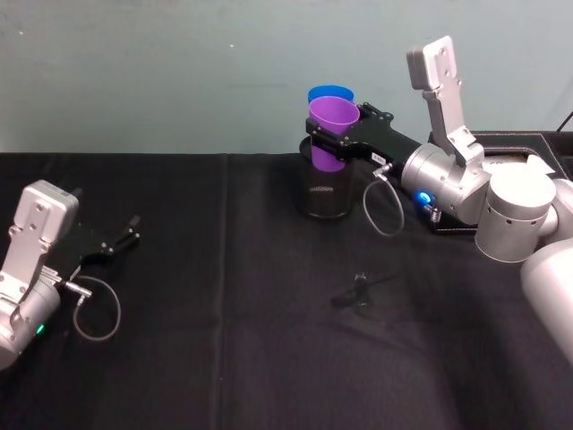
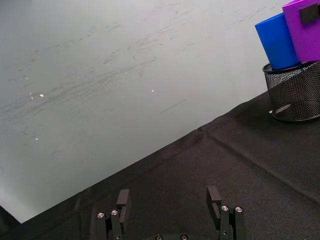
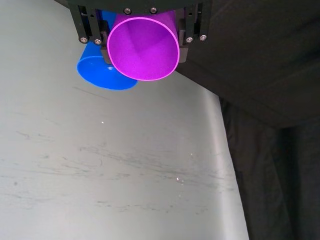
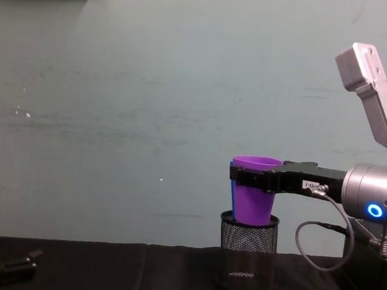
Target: Pick up one cup with a gripper and tap it against the other cup.
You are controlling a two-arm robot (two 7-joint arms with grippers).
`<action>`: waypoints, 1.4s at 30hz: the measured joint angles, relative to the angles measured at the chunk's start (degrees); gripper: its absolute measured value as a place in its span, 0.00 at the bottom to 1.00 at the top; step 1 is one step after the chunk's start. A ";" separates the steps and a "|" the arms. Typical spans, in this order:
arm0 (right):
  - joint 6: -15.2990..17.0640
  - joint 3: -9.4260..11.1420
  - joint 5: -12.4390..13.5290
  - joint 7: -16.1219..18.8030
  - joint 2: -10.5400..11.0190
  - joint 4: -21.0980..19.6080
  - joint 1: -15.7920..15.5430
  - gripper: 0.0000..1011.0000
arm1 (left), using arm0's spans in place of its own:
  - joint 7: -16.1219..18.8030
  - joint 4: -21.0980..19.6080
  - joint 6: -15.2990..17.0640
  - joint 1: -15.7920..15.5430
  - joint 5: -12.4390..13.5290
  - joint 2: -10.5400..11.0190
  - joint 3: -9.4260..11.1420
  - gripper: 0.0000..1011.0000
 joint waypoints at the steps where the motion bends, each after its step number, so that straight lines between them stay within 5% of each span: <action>1: 0.08 0.04 0.00 0.00 0.00 0.01 0.02 0.74 | 0.00 0.00 0.00 0.00 0.00 0.00 0.00 0.99; 42: 0.27 0.03 0.07 -0.10 0.05 -0.08 -0.05 0.74 | 0.00 0.00 0.00 0.00 0.00 0.00 0.00 0.99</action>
